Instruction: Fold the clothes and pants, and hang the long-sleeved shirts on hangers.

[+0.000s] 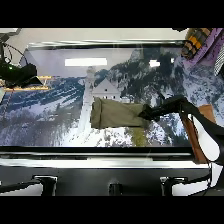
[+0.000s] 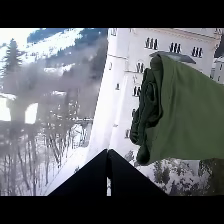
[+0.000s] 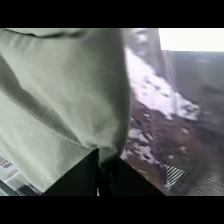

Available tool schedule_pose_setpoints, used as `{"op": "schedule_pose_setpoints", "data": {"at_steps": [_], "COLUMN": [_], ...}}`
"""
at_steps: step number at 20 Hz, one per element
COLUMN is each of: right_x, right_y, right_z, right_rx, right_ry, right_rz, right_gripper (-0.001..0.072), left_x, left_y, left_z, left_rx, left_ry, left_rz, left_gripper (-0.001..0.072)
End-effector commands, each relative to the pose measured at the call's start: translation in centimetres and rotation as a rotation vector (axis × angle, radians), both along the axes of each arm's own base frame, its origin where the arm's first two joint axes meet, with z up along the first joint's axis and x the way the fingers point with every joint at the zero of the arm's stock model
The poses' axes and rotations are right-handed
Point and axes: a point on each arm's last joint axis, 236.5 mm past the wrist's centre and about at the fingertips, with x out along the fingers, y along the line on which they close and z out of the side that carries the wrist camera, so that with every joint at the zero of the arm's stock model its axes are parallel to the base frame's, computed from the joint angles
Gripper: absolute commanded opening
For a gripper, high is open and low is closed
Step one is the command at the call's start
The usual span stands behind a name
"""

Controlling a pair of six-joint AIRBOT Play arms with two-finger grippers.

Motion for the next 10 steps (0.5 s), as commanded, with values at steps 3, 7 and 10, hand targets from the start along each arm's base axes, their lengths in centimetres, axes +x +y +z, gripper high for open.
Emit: {"op": "schedule_pose_setpoints", "data": {"at_steps": [3, 7, 10], "right_x": [3.5, 8.3, 10.8], "right_y": [-0.2, -3.6, -7.5], "right_z": [5.7, 13.9, 18.7], "right_rx": [0.020, 0.046, 0.049], "right_ry": [-0.088, -0.184, -0.260], "right_rz": [-0.071, -0.193, -0.295], "right_gripper": [0.0027, 0.0026, 0.0026], "left_x": [0.0, 0.0, 0.0], "left_y": [0.0, 0.0, 0.0], "left_z": [-0.1, -0.1, -0.1], "left_rx": [0.000, 0.000, 0.000], "left_ry": [0.001, 0.001, 0.002], "left_rz": [0.001, 0.001, 0.001], "left_gripper": [0.0014, 0.0014, 0.0014]}}
